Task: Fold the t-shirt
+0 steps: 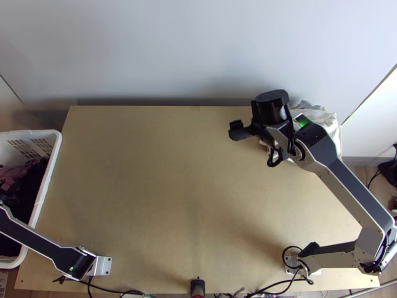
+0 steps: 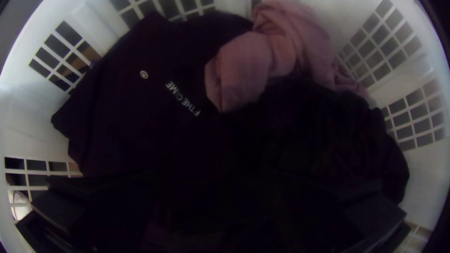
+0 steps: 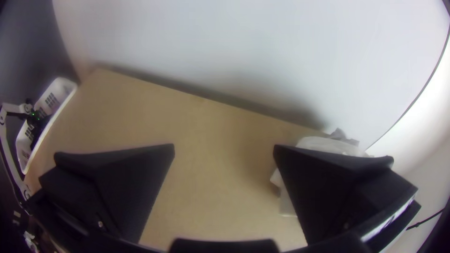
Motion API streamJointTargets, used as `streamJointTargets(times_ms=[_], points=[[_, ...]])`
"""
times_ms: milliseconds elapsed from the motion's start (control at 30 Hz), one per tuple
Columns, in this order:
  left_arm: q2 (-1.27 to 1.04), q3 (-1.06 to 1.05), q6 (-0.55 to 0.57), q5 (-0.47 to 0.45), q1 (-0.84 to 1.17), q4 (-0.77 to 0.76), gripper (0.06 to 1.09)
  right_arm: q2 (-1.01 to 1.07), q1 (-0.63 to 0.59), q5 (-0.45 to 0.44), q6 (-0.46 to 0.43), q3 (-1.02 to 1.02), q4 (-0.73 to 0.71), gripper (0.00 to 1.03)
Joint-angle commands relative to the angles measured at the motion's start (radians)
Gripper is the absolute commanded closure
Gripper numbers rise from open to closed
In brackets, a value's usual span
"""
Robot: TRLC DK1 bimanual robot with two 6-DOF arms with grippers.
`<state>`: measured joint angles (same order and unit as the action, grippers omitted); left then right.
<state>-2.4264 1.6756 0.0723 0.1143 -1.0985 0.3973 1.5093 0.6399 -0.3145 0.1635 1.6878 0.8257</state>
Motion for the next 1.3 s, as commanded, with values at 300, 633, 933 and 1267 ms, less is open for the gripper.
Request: streamJointTargets(times_ms=[300,633,933,1267], points=[[-0.017,-0.019,0.026,-0.113,0.0,-0.041,0.38,0.003,0.007,-0.009,-0.019,-0.023,0.006,0.05],[-0.039,0.004,0.018,-0.12,-0.017,-0.04,1.05,0.003,0.007,-0.028,-0.039,-0.028,0.006,0.05],[-0.023,0.042,0.009,-0.12,-0.024,-0.035,0.9,0.008,0.009,-0.052,-0.041,-0.031,0.006,0.05],[0.086,0.013,0.047,-0.133,-0.027,0.034,1.05,0.008,0.009,-0.071,-0.042,-0.031,0.006,0.05]])
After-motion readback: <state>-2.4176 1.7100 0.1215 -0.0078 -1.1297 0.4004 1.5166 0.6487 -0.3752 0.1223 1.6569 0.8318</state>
